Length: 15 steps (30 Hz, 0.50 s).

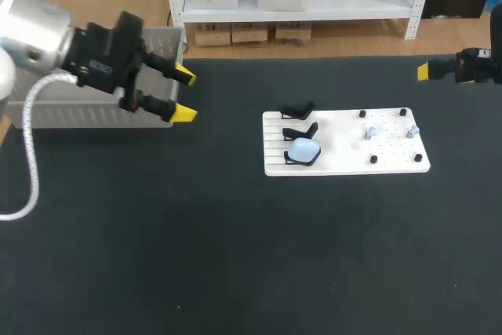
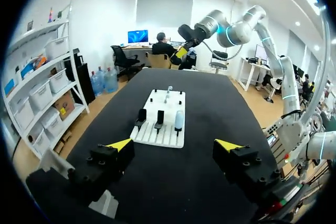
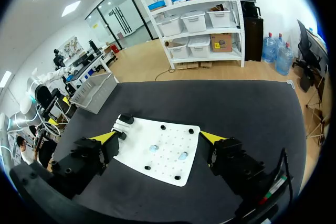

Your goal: Pick up each earbud case from the left stands, insert the matching earbuds, close the lid, and place the case in the box.

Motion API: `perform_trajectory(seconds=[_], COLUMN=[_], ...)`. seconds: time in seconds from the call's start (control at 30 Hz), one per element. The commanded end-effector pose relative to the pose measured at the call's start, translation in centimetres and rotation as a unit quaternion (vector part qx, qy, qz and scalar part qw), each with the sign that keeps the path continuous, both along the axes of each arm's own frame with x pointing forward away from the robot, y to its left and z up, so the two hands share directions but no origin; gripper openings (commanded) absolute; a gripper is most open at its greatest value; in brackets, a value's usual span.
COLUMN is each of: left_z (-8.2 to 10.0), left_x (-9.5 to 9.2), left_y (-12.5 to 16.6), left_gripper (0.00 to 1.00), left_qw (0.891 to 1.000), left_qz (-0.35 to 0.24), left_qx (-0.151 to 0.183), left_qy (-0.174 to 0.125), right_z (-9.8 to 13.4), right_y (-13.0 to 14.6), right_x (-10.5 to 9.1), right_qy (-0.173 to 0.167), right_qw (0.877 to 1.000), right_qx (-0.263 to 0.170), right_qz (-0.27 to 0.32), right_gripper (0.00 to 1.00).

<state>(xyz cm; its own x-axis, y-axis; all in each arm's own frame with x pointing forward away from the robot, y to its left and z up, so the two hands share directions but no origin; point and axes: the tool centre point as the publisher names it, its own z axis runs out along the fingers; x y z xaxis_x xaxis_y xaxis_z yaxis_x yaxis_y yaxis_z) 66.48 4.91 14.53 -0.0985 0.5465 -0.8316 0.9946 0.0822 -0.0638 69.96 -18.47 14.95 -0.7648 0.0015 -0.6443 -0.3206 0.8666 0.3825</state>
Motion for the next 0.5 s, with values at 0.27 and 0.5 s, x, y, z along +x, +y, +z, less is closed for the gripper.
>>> perform_trajectory(seconds=[0.27, 0.5], left_z=[-2.7, -2.7], left_x=[1.2, 1.2], left_y=[-3.4, -3.4], left_gripper=[1.0, 1.0], left_qw=[0.999, 0.999], left_qz=[-0.034, -0.034], left_qx=[-0.021, -0.021], left_qy=[-0.017, -0.017], right_z=[0.0, 0.0], right_y=[0.0, 0.0], right_x=[0.0, 0.0], right_qy=[0.0, 0.0], right_qw=[1.0, 1.0], right_qx=[0.0, 0.0], right_qz=[0.0, 0.0], right_gripper=[1.0, 1.0])
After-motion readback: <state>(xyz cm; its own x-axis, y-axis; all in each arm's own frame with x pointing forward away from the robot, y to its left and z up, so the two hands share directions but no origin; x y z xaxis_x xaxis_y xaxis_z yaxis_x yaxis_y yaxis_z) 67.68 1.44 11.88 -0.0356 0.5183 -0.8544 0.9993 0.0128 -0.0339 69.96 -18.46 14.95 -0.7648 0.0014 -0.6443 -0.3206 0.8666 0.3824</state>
